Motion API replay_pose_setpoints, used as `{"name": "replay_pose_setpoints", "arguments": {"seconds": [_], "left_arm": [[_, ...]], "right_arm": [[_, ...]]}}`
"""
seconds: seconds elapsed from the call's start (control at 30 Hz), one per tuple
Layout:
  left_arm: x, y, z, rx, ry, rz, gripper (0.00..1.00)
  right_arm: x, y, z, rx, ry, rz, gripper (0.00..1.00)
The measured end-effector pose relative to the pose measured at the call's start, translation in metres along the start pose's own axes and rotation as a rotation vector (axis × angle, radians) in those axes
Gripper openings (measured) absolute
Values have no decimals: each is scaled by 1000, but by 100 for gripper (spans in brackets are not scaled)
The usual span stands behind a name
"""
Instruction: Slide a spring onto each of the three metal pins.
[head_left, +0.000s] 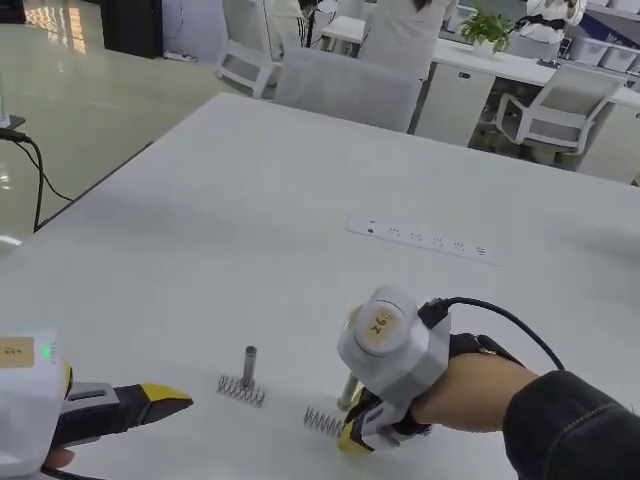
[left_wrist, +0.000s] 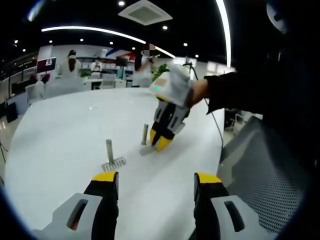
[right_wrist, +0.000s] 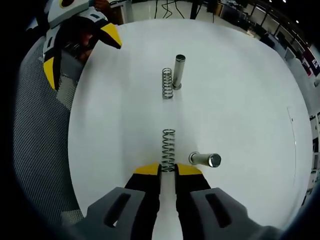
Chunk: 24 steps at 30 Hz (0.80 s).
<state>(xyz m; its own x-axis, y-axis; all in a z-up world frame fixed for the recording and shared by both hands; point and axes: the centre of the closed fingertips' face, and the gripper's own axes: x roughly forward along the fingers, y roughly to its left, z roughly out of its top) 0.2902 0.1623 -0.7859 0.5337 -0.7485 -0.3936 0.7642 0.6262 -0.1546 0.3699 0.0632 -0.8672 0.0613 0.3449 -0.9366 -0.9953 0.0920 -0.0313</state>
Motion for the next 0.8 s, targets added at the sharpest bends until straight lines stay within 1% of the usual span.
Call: {"name": "replay_pose_setpoints", "arguments": {"seconds": [0.13,0.27,0.3,0.37,0.47,0.73,0.8], "left_arm": [[0,0,0,-2,-2,0,56],[0,-1,0,2,-1,-6,55],[0,-1,0,2,-1,-7,55],[1,-2,0,4,-2,-10,55],[1,-2,1,6,-5,-15,53],[6,-7,1,30,10,-48,51],[7,-7,1,42,20,-58,50]], "right_arm": [[-2,4,0,13,-5,9,7],[-8,7,-1,7,-3,8,7],[-10,9,0,7,-7,11,7],[-14,14,4,5,-29,22,7],[-20,19,6,2,-42,23,7],[-38,35,14,-42,-66,32,7],[-42,37,17,-56,-70,28,7]]}}
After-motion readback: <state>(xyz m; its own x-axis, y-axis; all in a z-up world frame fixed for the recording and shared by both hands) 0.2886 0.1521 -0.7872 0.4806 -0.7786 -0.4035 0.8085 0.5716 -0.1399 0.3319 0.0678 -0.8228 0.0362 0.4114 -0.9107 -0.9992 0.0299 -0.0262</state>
